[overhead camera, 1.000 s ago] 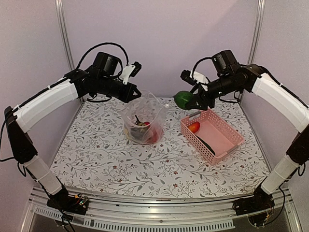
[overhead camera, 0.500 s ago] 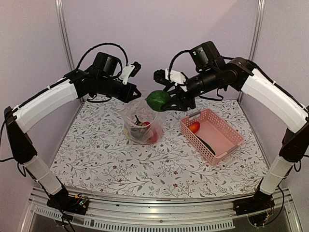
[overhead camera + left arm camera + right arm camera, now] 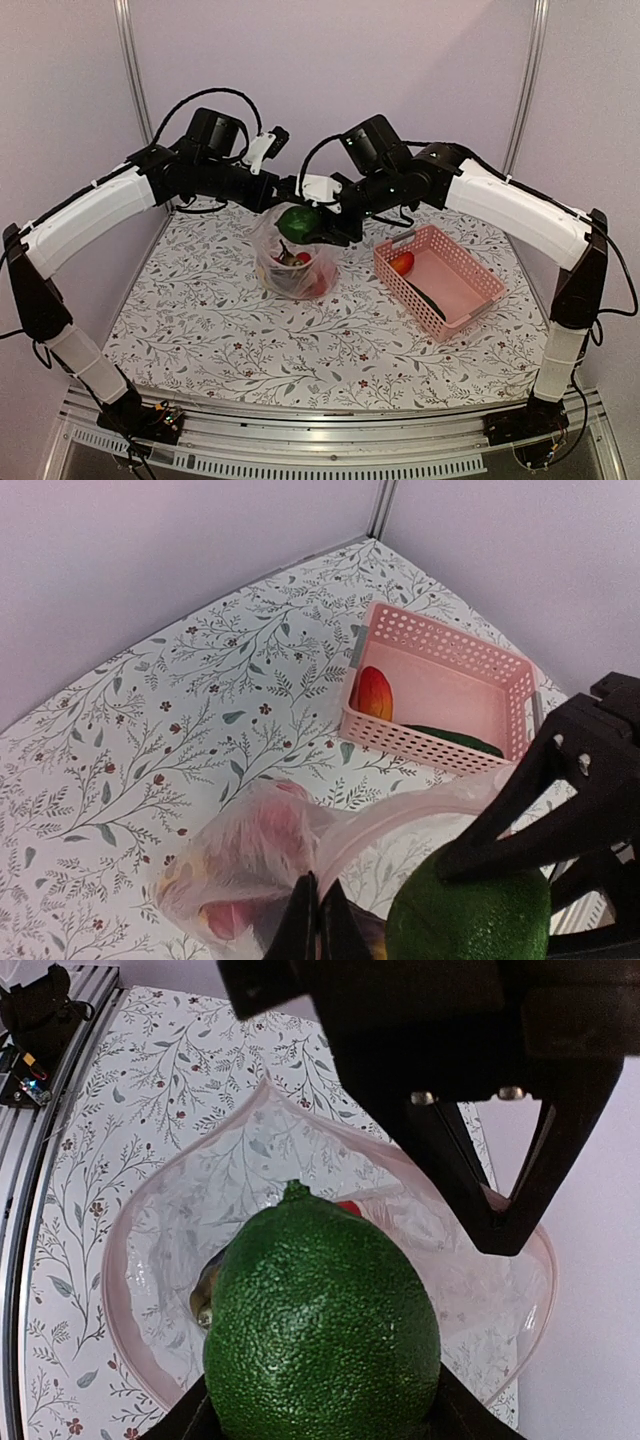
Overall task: Place the food in the zip-top bag and seal the zipper
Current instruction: Place the fake fruit in the zipper food storage bag, then pick up the fake vegetable from the bin.
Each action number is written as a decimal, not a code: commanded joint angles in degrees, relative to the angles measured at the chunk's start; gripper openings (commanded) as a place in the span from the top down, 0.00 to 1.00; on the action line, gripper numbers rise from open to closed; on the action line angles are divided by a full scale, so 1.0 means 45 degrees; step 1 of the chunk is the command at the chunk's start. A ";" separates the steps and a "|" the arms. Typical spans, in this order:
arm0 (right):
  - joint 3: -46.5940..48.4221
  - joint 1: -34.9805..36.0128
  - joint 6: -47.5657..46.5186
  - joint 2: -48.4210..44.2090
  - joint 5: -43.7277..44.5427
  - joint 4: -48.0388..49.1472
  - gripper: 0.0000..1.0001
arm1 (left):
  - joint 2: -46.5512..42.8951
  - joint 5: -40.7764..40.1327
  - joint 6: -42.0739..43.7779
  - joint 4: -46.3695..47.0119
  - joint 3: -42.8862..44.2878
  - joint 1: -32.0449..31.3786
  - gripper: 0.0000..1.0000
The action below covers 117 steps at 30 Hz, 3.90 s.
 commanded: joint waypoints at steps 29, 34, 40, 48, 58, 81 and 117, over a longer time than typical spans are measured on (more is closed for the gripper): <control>-0.1869 0.0490 -0.0689 -0.2270 -0.0640 -0.1169 0.37 | -0.0611 0.0048 0.0166 0.0443 -0.0462 -0.0136 1.00; -0.3092 0.0099 -0.0509 -0.3404 -0.0461 -0.1194 0.37 | -0.0556 0.0067 0.0143 0.0445 -0.0388 -0.0131 1.00; -0.4755 -0.1959 -0.0148 -0.4521 -0.1305 -0.0961 0.38 | -0.0606 0.0014 0.0042 0.0425 -0.0318 -0.0141 1.00; -0.6647 -0.5399 0.0840 -0.4760 -0.2460 -0.0155 0.40 | -0.0492 -0.0021 -0.0044 0.0405 -0.0308 -0.0133 1.00; -0.8300 -0.7160 0.2402 -0.3429 -0.1573 0.0539 0.40 | -0.0413 -0.0064 -0.0051 0.0443 -0.0413 -0.0146 1.00; -0.8840 -0.7205 0.2684 0.0075 -0.1010 0.0365 0.37 | -0.0461 -0.0292 0.0077 0.0466 -0.0651 -0.0149 1.00; -0.5542 -0.7438 0.2455 -0.2764 -0.1667 -0.2256 0.79 | -0.0266 -0.0160 0.0120 0.0750 -0.0594 -0.0147 1.00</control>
